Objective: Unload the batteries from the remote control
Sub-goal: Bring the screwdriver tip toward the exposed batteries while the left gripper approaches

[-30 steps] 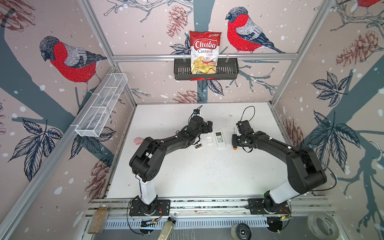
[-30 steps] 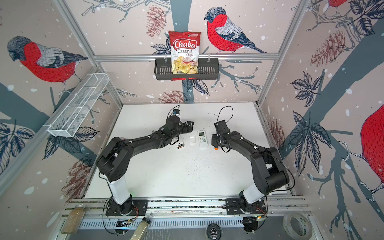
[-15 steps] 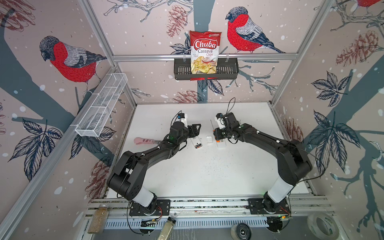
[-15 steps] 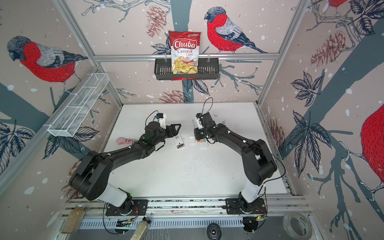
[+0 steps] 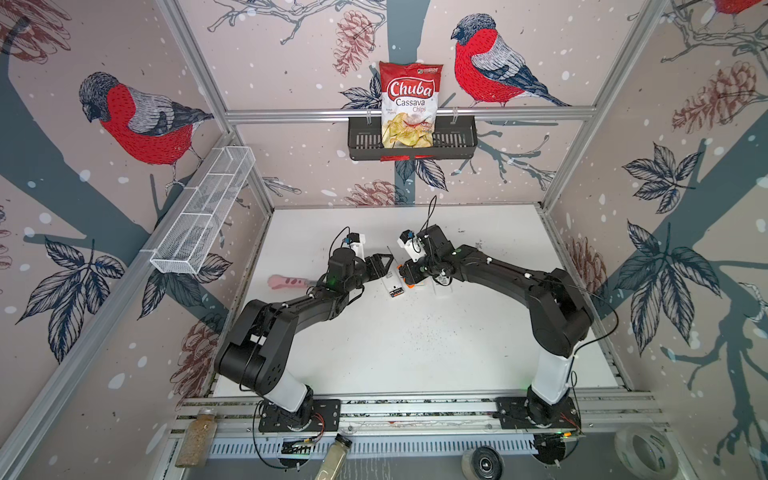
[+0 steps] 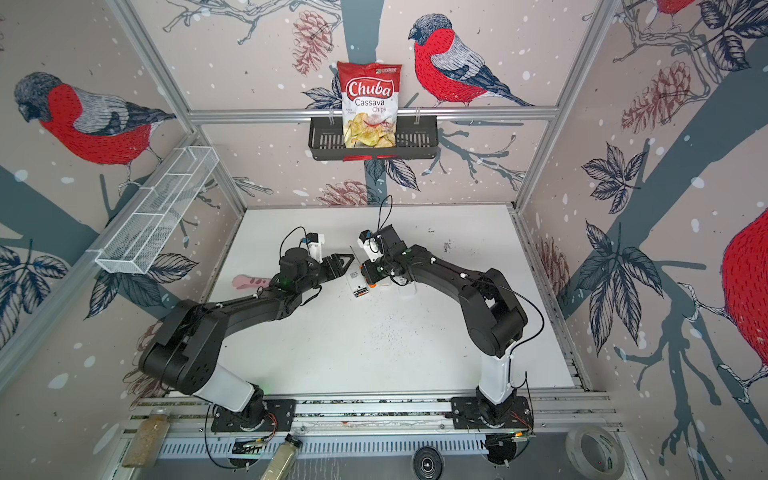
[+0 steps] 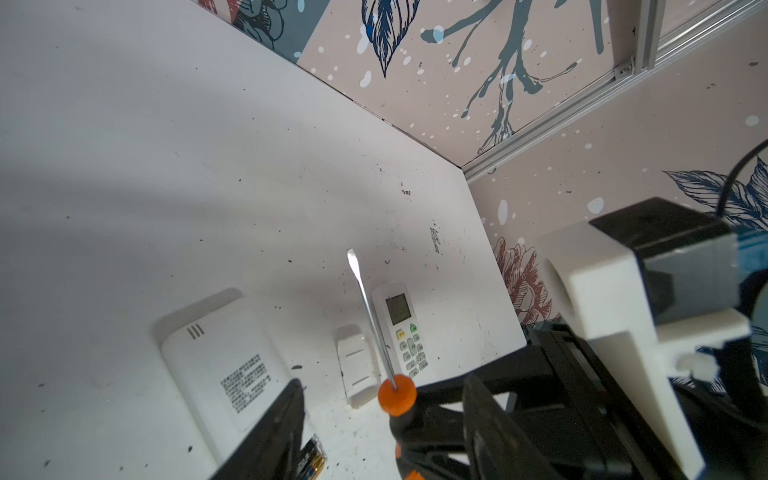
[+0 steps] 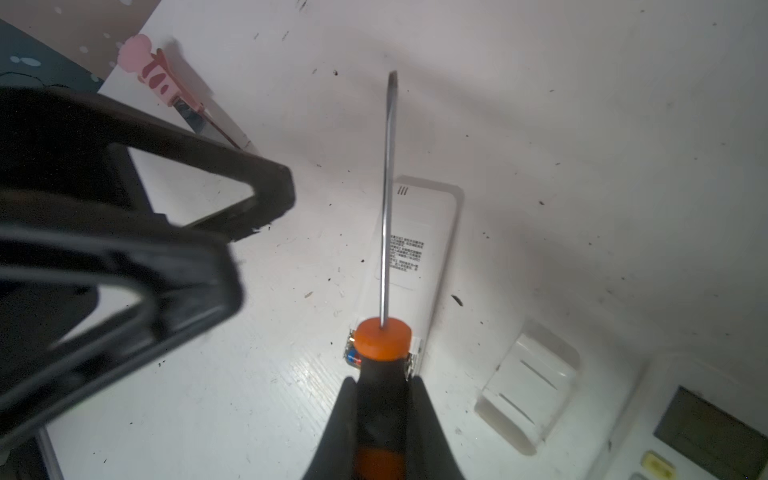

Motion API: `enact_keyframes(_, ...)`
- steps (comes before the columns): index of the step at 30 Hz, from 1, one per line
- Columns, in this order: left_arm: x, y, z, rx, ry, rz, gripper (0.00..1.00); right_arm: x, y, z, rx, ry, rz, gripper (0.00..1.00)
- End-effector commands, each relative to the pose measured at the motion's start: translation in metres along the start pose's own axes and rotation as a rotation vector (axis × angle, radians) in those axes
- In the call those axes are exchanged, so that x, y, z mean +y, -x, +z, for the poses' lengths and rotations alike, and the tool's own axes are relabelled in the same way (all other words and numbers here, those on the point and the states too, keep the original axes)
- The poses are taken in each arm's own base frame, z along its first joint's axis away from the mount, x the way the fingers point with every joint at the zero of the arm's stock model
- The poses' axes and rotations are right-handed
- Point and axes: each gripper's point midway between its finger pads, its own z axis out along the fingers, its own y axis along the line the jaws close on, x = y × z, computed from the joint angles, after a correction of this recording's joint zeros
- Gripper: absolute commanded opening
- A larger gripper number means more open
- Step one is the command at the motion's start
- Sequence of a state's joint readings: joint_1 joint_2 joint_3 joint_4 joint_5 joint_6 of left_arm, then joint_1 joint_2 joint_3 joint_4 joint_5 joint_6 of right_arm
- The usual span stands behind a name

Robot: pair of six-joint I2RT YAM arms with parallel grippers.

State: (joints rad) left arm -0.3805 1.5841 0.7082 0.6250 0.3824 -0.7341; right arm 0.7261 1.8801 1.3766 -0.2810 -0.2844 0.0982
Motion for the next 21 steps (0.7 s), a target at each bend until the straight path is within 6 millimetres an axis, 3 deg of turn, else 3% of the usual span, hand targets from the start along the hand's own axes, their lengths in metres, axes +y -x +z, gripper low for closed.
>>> enact_keyframes(1, -0.010, 0.010, 0.004, -0.029, -0.063, 0.008, 0.54, 0.013, 0.010, -0.001, -0.030, 0.048, -0.051, 0.06)
enact_keyframes(13, 0.000, 0.010, 0.021, -0.011, -0.095, -0.052, 0.33, 0.025, 0.012, -0.001, -0.027, 0.068, -0.081, 0.07)
enact_keyframes(21, 0.001, 0.016, 0.025, -0.015, -0.112, -0.082, 0.10, 0.023, 0.009, -0.003, -0.028, 0.055, -0.089, 0.09)
